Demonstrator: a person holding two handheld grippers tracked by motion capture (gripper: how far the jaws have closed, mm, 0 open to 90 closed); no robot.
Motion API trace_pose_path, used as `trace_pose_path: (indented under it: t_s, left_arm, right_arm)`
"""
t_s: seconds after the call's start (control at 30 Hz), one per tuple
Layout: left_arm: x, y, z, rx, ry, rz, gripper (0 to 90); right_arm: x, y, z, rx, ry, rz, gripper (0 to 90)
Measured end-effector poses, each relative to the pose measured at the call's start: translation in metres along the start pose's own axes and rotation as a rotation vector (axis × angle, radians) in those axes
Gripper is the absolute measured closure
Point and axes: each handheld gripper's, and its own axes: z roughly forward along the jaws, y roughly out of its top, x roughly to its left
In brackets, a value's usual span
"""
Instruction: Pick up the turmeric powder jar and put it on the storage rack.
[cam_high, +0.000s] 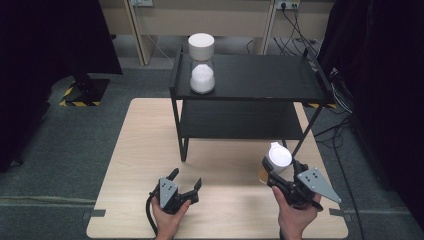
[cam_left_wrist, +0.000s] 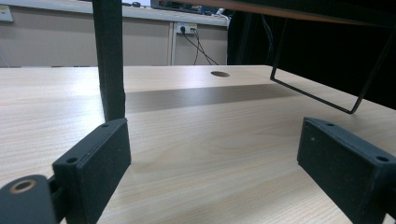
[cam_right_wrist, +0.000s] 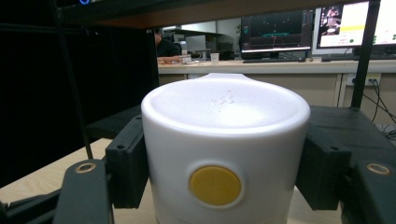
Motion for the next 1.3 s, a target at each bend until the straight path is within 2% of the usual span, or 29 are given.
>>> trace_pose_path:
  t_s: [0.67,1.3]
  left_arm:
    - [0.000,0.000,0.000,0.003,0.000,0.003,9.3]
    - [-0.001,0.001,0.001,0.004,0.002,0.006,9.3]
  right_arm:
    - [-0.005,0.047,0.011,-0.073,-0.028,-0.041,30.8]
    - [-0.012,0.071,0.017,-0.098,-0.052,-0.060,30.8]
